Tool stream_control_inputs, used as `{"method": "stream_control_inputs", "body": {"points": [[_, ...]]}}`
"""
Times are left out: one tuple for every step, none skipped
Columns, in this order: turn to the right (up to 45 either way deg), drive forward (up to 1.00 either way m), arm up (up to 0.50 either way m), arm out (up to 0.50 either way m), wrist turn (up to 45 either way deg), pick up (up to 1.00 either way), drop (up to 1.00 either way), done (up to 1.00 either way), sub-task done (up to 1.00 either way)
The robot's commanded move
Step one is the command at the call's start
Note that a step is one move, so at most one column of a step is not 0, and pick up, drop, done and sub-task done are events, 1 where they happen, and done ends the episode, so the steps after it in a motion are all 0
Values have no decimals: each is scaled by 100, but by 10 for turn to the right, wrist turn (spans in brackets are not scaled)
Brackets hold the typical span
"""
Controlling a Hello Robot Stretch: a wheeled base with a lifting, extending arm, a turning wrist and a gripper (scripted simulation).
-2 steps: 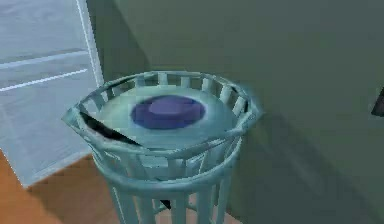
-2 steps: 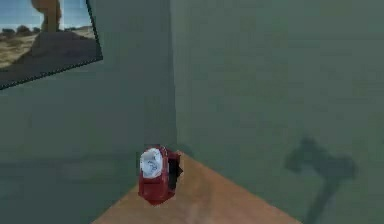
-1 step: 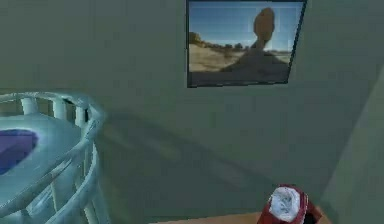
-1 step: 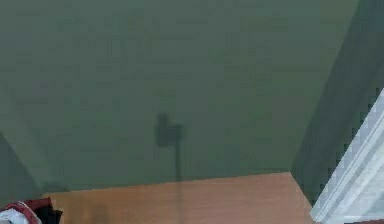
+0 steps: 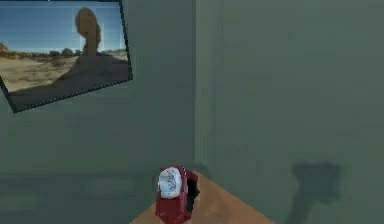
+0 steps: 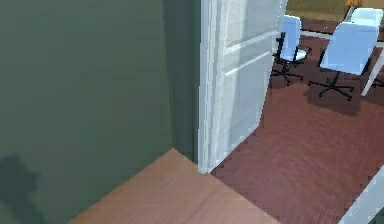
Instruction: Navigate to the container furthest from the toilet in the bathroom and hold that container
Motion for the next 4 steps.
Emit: {"method": "stream_control_inputs", "body": {"points": [[0, 35, 0, 0, 0, 0, 0, 0, 0], [-450, 0, 0, 0, 0, 0, 0, 0, 0], [-390, 0, 0, 0, 0, 0, 0, 0, 0], [0, 0, 24, 0, 0, 0, 0, 0, 0]]}}
